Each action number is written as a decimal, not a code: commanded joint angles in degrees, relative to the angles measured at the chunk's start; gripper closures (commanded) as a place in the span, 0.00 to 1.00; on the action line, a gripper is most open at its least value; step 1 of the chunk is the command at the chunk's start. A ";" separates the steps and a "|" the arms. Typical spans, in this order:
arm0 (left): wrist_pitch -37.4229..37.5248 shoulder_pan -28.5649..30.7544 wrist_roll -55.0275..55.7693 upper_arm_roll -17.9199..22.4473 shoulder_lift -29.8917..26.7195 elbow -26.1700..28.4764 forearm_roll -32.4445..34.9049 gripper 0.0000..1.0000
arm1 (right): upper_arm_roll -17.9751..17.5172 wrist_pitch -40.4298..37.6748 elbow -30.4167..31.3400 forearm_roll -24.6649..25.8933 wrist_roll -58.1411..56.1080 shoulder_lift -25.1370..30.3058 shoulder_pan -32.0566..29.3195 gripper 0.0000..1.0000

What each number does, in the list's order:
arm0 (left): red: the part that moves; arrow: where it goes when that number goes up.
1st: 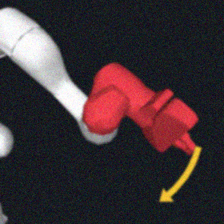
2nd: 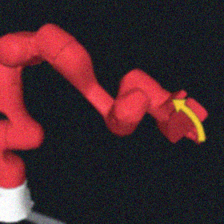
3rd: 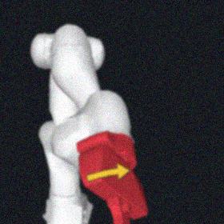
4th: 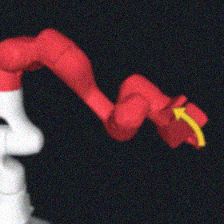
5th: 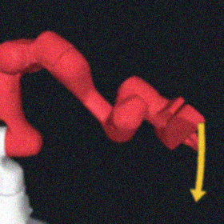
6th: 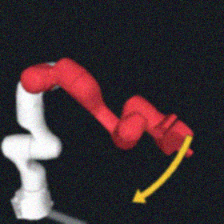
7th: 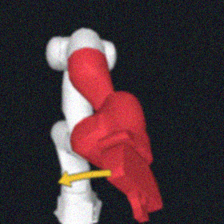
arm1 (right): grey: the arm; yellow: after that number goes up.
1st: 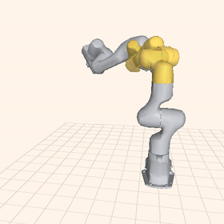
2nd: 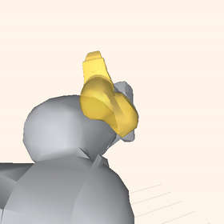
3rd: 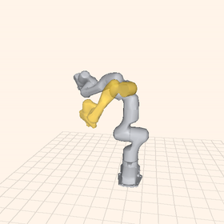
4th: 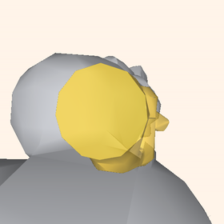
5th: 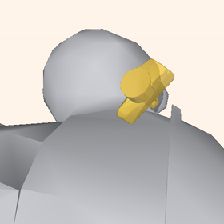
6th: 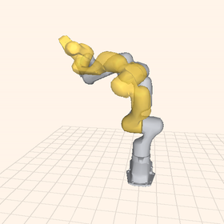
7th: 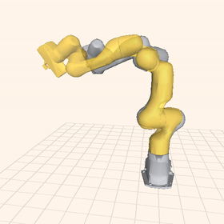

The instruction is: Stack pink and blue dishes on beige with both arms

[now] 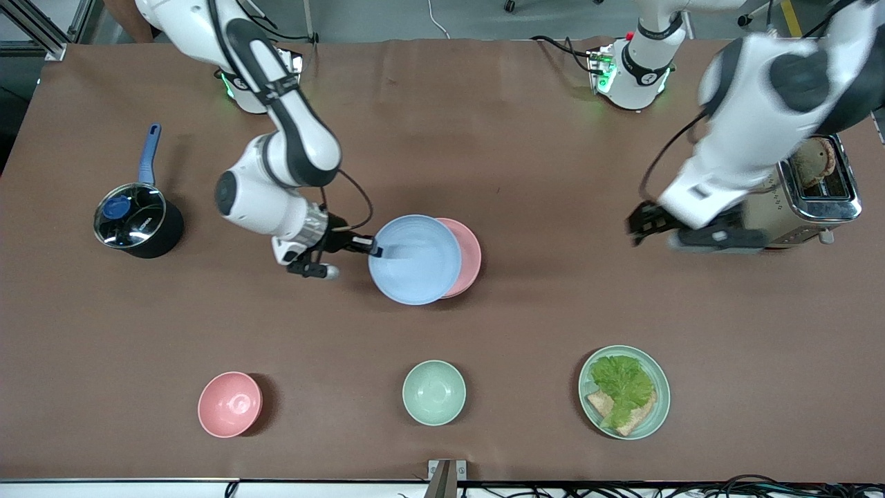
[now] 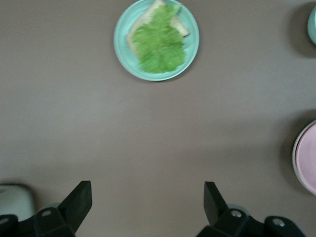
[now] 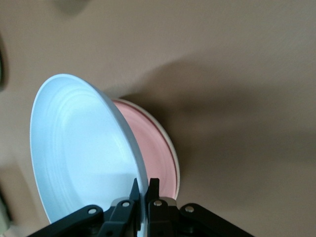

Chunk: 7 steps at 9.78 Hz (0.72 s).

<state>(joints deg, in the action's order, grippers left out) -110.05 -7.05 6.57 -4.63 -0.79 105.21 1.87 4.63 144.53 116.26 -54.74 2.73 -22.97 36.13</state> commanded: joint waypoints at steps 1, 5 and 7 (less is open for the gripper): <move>13.91 4.04 -4.80 0.32 0.26 -8.92 -0.99 0.00 | 0.55 2.06 0.54 -2.04 0.26 -1.36 1.92 0.96; 22.05 5.12 -10.69 5.24 -1.67 -18.53 -0.20 0.00 | 0.55 5.14 1.34 -4.06 0.26 -3.65 5.00 0.89; 27.58 5.11 -10.79 5.42 -1.06 -24.33 0.32 0.00 | 0.64 5.41 1.25 -4.24 2.88 -3.83 4.82 0.00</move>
<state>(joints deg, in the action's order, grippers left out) -85.94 -1.82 -3.51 0.92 -3.42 83.81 1.74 4.92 149.15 116.62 -57.32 4.08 -27.60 40.53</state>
